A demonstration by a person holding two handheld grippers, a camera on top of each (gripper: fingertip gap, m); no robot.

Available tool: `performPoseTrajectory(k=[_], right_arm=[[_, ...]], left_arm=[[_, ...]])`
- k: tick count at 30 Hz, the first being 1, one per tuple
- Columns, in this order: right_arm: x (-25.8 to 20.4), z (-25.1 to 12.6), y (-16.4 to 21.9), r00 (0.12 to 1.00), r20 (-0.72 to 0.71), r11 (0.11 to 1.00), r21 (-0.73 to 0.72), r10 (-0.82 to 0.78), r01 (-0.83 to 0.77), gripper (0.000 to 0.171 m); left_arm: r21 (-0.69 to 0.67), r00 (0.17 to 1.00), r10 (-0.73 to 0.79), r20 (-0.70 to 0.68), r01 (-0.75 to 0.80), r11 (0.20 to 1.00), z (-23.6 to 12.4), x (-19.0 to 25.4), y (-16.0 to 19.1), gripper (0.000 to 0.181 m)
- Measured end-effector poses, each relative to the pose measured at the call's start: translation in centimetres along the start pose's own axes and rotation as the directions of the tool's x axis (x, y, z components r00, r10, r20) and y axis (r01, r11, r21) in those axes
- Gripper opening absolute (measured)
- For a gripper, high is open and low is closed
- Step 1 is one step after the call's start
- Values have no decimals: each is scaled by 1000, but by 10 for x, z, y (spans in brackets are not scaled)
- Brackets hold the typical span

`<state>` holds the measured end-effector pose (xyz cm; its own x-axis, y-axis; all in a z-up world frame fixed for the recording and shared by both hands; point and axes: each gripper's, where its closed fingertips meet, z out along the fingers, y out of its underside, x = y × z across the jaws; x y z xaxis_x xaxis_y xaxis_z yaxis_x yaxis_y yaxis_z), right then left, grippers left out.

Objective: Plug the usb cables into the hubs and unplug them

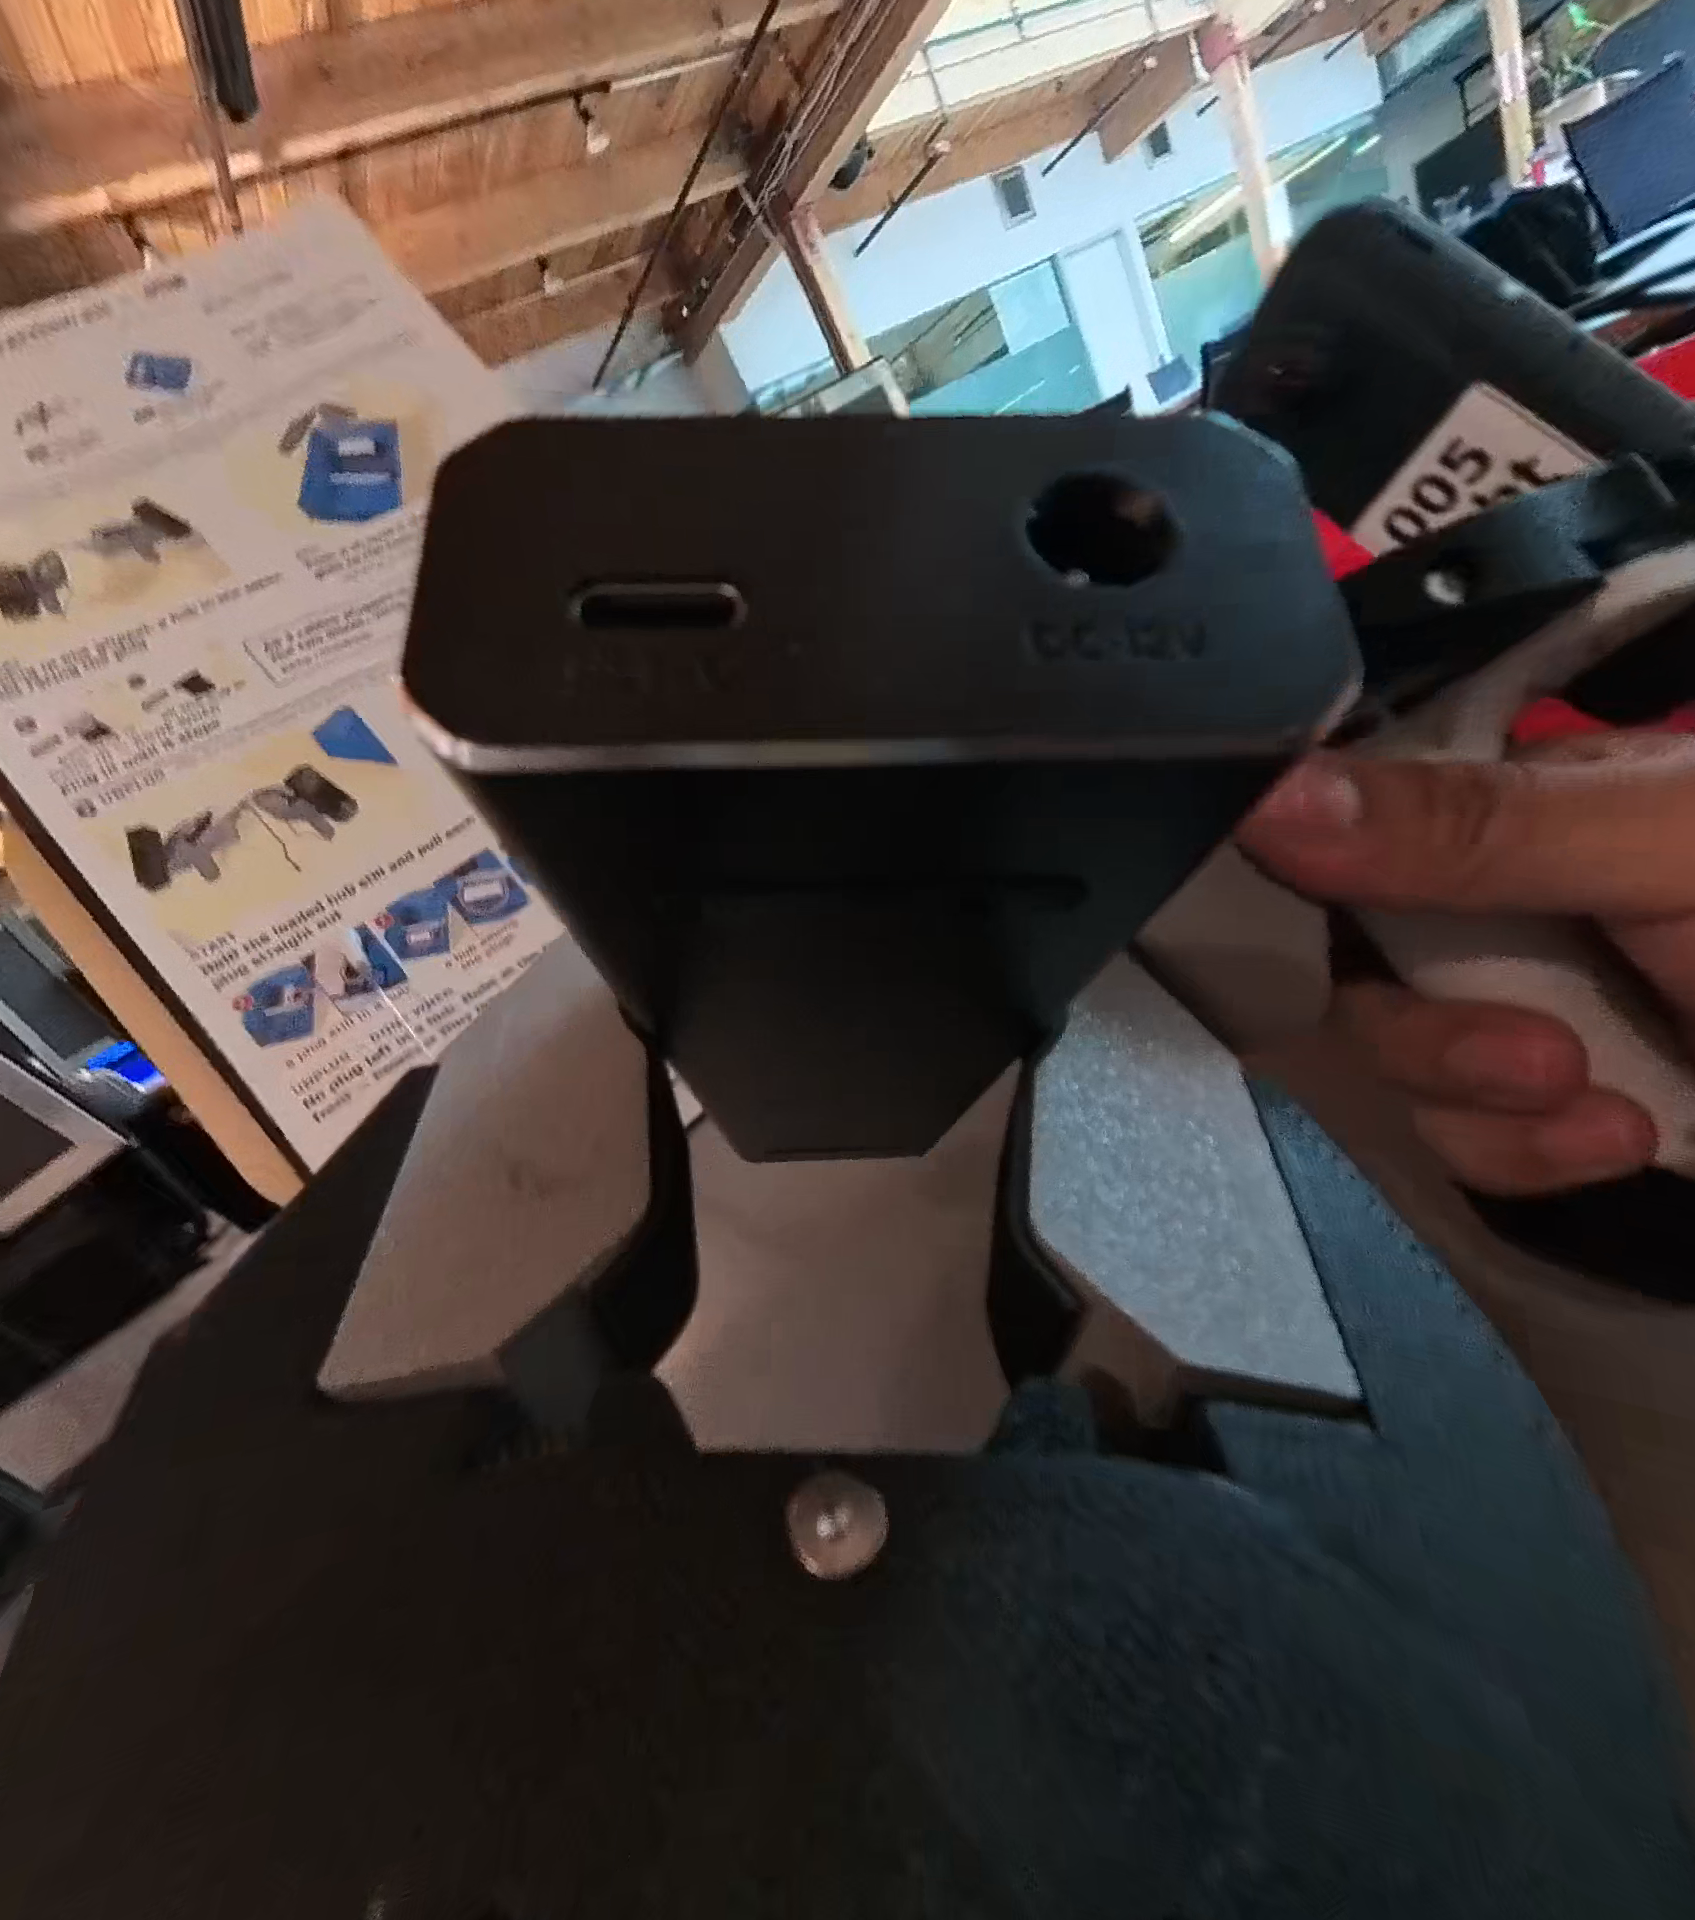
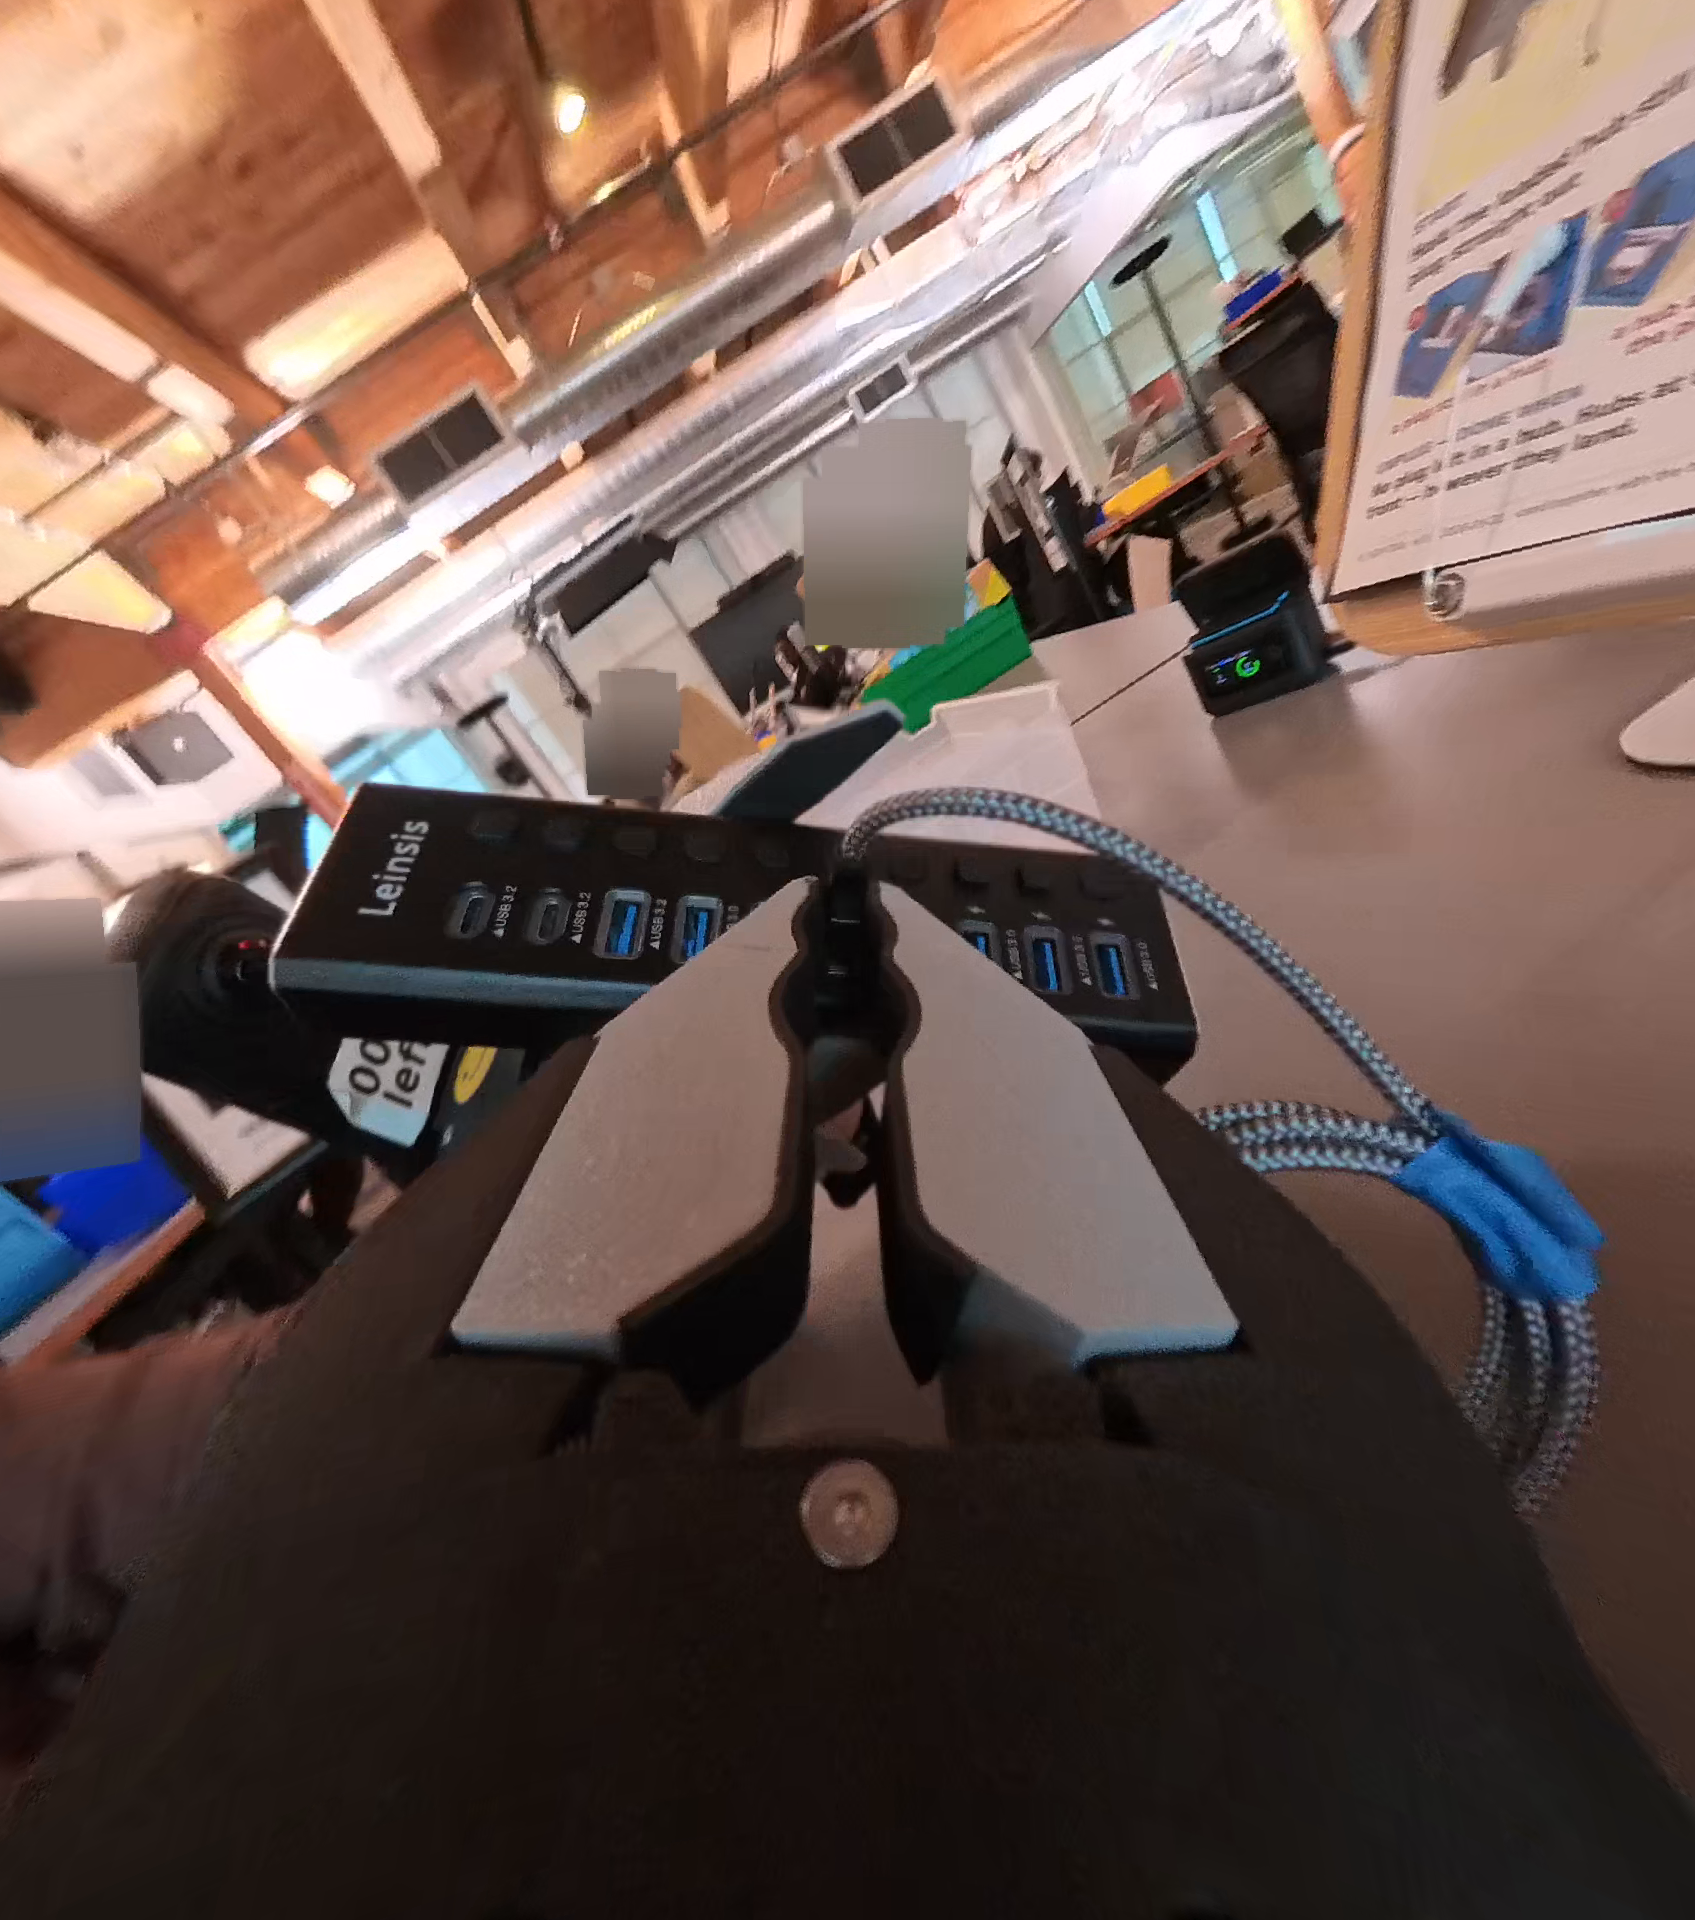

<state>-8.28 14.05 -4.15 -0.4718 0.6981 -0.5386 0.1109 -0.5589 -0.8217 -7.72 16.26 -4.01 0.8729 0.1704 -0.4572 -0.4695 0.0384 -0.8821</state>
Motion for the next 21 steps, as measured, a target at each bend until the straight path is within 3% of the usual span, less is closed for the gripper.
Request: performPoseTrajectory(k=[3, 5, 7, 9, 15, 21], right_arm=[[7, 4, -7, 998, -47, 995, 90, 39, -35, 2], [20, -10, -32, 993, -89, 966, 253, 80, -55, 4], [30, -24, -46, 988, -27, 936, 325, 153, -136, 4], [32, -27, -46, 985, 4, 936, 312, 172, -165, 4], [15, -12, -33, 998, -57, 979, 205, 26, -14, 4], [17, -13, -32, 996, -92, 980, 198, 6, 12, 3]], left_arm=[[-22, 999, -50, 19, 50, 999, 0, -8, 6, 68], [-38, 1000, -28, -9, 28, 999, -3, -3, 11, 68], [-28, 999, 33, -30, -33, 999, -5, 7, 8, 68], [-21, 998, 53, -46, -54, 998, -2, 15, 6, 68], [-18, 982, 185, -32, -185, 982, 0, 25, 8, 67], [-21, 990, 141, 14, -141, 990, -1, 12, 8, 67]])
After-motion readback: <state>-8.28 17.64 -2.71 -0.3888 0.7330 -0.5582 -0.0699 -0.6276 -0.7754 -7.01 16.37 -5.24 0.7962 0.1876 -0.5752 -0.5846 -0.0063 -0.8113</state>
